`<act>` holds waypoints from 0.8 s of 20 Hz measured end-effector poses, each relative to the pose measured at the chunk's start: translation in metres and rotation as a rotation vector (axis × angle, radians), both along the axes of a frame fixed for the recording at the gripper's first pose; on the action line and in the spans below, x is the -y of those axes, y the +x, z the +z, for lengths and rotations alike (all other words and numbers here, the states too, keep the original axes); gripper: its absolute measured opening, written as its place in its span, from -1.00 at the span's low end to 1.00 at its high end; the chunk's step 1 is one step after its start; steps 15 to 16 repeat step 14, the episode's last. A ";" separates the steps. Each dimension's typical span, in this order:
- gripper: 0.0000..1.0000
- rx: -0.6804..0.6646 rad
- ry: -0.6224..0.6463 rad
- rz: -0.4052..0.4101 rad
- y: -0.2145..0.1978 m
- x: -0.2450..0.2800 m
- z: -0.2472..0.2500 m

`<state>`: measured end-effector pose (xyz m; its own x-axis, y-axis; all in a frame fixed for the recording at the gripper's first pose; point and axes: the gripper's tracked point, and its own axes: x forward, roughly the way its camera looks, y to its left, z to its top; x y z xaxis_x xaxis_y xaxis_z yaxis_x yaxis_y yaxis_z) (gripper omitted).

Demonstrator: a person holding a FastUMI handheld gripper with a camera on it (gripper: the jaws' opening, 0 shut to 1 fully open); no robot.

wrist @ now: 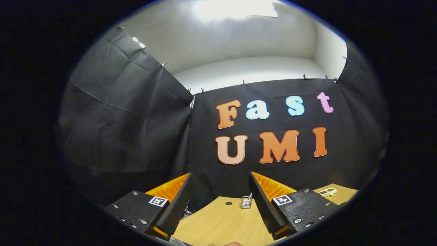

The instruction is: Take the bottle from table, then pour the juice into the cup, finally place the bottle on the coaster

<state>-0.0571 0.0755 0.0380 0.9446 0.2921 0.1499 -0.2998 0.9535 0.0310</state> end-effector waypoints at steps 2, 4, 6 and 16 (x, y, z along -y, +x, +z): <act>0.93 -0.008 -0.019 -0.002 0.000 -0.005 -0.004; 0.93 -0.013 0.007 -0.006 0.004 -0.009 -0.006; 0.92 -0.034 0.026 -0.011 0.013 -0.005 -0.011; 0.93 -0.082 0.034 -0.028 0.028 0.019 -0.014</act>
